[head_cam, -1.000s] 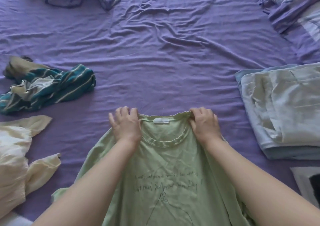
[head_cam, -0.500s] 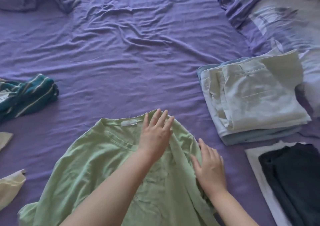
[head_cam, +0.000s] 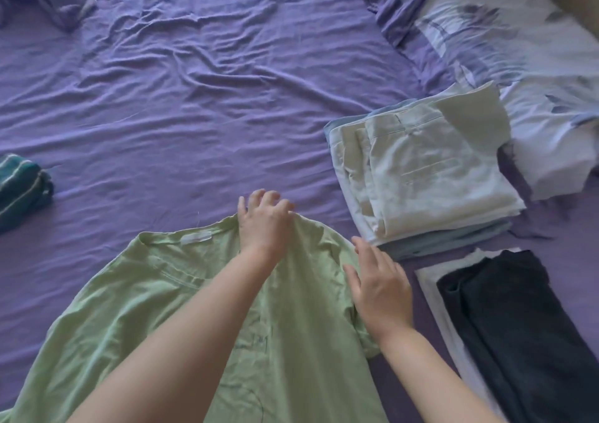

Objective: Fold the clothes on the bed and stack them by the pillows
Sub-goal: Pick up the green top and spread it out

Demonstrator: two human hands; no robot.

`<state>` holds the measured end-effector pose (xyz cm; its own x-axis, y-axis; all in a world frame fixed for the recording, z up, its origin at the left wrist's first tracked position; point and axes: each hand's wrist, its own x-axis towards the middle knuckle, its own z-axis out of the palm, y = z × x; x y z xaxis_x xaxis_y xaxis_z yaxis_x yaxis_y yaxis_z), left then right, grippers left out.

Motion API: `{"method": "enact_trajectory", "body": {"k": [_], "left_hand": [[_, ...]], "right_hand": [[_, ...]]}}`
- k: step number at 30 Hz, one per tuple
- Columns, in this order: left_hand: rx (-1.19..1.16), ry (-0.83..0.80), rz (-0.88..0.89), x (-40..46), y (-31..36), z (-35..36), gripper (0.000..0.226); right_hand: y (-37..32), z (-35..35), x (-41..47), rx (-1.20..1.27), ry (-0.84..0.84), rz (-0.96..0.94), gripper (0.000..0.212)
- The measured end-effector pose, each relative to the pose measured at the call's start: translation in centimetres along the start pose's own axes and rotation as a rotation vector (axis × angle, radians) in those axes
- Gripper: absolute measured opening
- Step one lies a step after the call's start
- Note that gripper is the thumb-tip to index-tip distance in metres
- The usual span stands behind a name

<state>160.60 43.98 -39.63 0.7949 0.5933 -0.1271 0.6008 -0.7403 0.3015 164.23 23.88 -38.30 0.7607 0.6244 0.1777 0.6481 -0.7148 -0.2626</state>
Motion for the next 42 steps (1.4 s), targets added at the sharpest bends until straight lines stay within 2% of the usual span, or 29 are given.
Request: {"method": "enact_trajectory", "body": {"k": [3,6,9,12,16,19,21,25,26,30,35,42], "left_hand": [[0.001,-0.098,0.195,-1.5,0.8,1.0,0.03],[0.028,-0.156,0.239,-1.7,1.8,1.6,0.043],[0.084,-0.181,0.223,-1.3,3.0,1.7,0.047],[0.14,-0.128,0.189,-1.1,3.7,1.0,0.03],[0.002,-0.083,0.115,-0.6,3.6,-0.7,0.019],[-0.035,-0.091,0.108,0.0,4.1,-2.0,0.02],[-0.01,-0.101,0.117,0.2,4.7,-2.4,0.023],[0.026,-0.117,0.053,0.2,5.5,-1.8,0.027],[0.036,-0.127,0.028,0.1,5.7,-1.5,0.027],[-0.014,-0.119,-0.067,-1.0,6.1,-0.7,0.035],[-0.037,-0.115,-0.049,-4.3,4.7,-1.0,0.052],[0.022,-0.157,-0.034,-11.5,-2.6,-1.5,0.051]], "right_hand": [[0.8,0.3,-2.3,-0.045,-0.061,0.02,0.058],[1.4,0.2,-3.1,-0.033,-0.115,0.136,0.059],[2.0,-0.5,-3.7,0.019,-0.124,0.206,0.041],[2.6,-2.2,-3.3,0.176,-0.077,0.242,0.018],[3.0,-5.3,-0.3,0.382,-0.017,0.291,0.014],[3.6,-7.0,2.4,0.334,0.034,0.205,0.01],[4.5,-7.9,4.4,0.266,0.054,0.133,0.018],[7.3,-8.3,7.1,0.179,-0.155,-0.009,0.029],[7.9,-8.2,7.3,0.14,-0.156,-0.043,0.032],[8.1,-7.9,6.5,0.039,-0.001,-0.118,0.032],[4.1,-5.9,3.9,0.04,-0.032,-0.296,0.035],[-4.0,-1.8,1.4,0.158,-0.214,-0.429,0.036]]}}
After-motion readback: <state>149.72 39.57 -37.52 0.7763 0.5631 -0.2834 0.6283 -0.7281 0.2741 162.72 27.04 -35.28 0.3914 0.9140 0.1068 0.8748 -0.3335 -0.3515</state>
